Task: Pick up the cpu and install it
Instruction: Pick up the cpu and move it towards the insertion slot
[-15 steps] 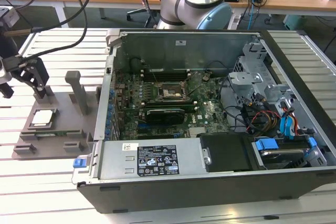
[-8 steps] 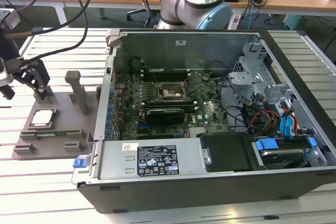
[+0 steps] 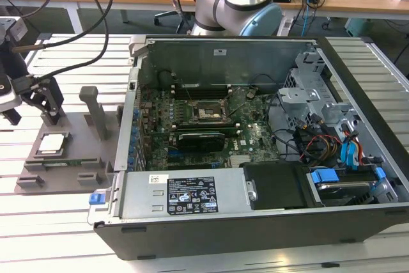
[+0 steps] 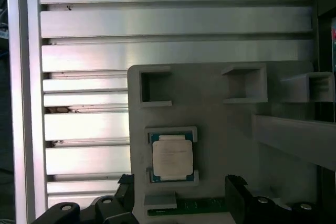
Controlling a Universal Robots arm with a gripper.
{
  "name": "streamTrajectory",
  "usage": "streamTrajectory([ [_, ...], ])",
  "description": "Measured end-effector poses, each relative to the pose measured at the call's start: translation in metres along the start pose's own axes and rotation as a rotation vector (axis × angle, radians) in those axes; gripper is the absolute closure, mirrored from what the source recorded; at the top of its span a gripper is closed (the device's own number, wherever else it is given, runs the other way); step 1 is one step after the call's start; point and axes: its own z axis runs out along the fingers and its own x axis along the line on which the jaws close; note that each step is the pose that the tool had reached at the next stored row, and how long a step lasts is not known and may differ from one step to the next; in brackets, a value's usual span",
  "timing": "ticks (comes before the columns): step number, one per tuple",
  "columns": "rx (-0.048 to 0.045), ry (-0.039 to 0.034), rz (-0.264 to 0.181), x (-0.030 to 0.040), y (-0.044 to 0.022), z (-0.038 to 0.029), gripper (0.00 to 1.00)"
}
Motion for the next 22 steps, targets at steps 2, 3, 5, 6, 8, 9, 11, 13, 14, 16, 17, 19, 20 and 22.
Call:
streamTrajectory([
  [2, 0.001, -0.0002, -0.016, -0.0008, 0.0, 0.0015, 0.22],
  [3, 0.0013, -0.0002, -0.022, -0.001, 0.0001, 0.002, 0.22],
  [5, 0.0024, 0.0, -0.029, -0.0012, 0.0, 0.0027, 0.22],
  [6, 0.0023, -0.0001, -0.029, -0.0012, 0.0001, 0.0031, 0.22],
  [8, 0.0023, -0.0002, -0.029, -0.0012, 0.0001, 0.0049, 0.22],
  [9, 0.0023, -0.0002, -0.029, -0.0011, 0.0001, 0.0054, 0.22],
  [11, 0.0023, -0.0003, -0.029, -0.0011, 0.0001, 0.0065, 0.22],
  [13, 0.0023, -0.0001, -0.029, -0.0011, 0.0001, 0.0076, 0.22],
  [14, 0.0024, -0.0001, -0.029, -0.0011, 0.0001, 0.0082, 0.22],
  [16, 0.0023, -0.0002, -0.029, -0.0011, 0.0001, 0.0092, 0.22],
  [17, 0.0023, -0.0002, -0.029, -0.0011, 0.0001, 0.0096, 0.22],
  [19, 0.0023, -0.0002, -0.029, -0.001, 0.0001, 0.0106, 0.22],
  [20, 0.0023, -0.0002, -0.029, -0.001, 0.0001, 0.011, 0.22],
  [22, 0.0023, -0.0002, -0.029, -0.001, 0.0001, 0.0119, 0.22],
])
